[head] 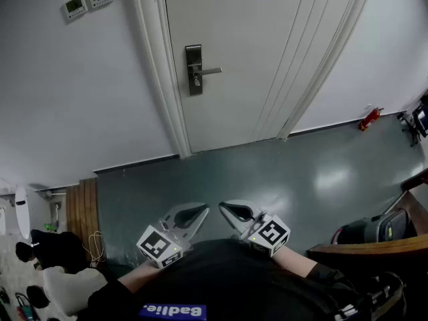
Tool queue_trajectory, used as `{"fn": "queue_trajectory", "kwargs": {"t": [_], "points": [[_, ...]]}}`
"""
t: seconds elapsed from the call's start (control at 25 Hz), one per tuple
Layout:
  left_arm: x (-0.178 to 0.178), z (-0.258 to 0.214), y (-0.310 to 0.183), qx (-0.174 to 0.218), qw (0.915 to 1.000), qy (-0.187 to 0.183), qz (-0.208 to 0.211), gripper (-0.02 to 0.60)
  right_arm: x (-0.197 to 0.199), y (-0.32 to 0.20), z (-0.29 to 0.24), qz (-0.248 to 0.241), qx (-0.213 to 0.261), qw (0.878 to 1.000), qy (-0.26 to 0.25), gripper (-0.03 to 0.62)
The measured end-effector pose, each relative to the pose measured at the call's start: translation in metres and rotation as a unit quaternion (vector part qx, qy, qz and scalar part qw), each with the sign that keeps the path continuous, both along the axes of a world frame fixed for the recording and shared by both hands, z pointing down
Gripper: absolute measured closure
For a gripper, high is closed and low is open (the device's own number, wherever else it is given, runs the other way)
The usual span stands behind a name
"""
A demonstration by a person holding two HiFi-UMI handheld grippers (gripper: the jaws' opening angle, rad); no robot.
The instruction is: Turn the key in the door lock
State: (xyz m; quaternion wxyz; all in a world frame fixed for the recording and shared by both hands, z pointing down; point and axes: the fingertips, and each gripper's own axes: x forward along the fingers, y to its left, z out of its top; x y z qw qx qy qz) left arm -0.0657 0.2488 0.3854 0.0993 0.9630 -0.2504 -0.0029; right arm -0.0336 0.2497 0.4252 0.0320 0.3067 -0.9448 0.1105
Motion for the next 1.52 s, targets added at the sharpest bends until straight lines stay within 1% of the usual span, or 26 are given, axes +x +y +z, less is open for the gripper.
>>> {"fn": "queue_trajectory", "kwargs": {"t": [0.4, 0.52, 0.72, 0.92, 1.08, 1.28, 1.4, 1.52], "points": [[-0.006, -0.001, -0.002, 0.001, 1.0, -0.004, -0.001, 0.588, -0.007, -0.001, 0.0, -0.004, -0.006, 1.0, 0.0, 0.594], [-0.007, -0.001, -0.001, 0.002, 1.0, -0.007, -0.001, 0.588, -0.008, 0.0, -0.003, -0.005, 0.002, 1.0, -0.007, 0.592], [-0.005, 0.003, -0.003, 0.004, 0.9999, -0.01, -0.001, 0.588, 0.0, -0.005, -0.002, 0.008, -0.001, 1.0, -0.016, 0.591], [-0.001, 0.0, -0.017, 0.006, 0.9999, -0.012, -0.009, 0.588, 0.006, -0.019, -0.004, 0.013, 0.001, 1.0, -0.016, 0.591], [0.015, -0.004, -0.036, 0.011, 0.9996, -0.016, -0.018, 0.588, 0.023, -0.037, -0.006, 0.013, 0.005, 1.0, -0.02, 0.591], [0.045, -0.007, -0.056, 0.012, 0.9989, -0.014, -0.044, 0.588, 0.064, -0.063, -0.005, 0.017, 0.005, 0.999, -0.032, 0.591], [0.062, -0.002, -0.067, 0.011, 0.9985, -0.013, -0.052, 0.588, 0.083, -0.079, -0.003, 0.017, -0.012, 0.999, -0.033, 0.591], [0.062, 0.005, -0.086, 0.004, 0.9981, -0.015, -0.059, 0.588, 0.087, -0.094, 0.008, 0.019, -0.024, 0.999, -0.034, 0.591]]}}
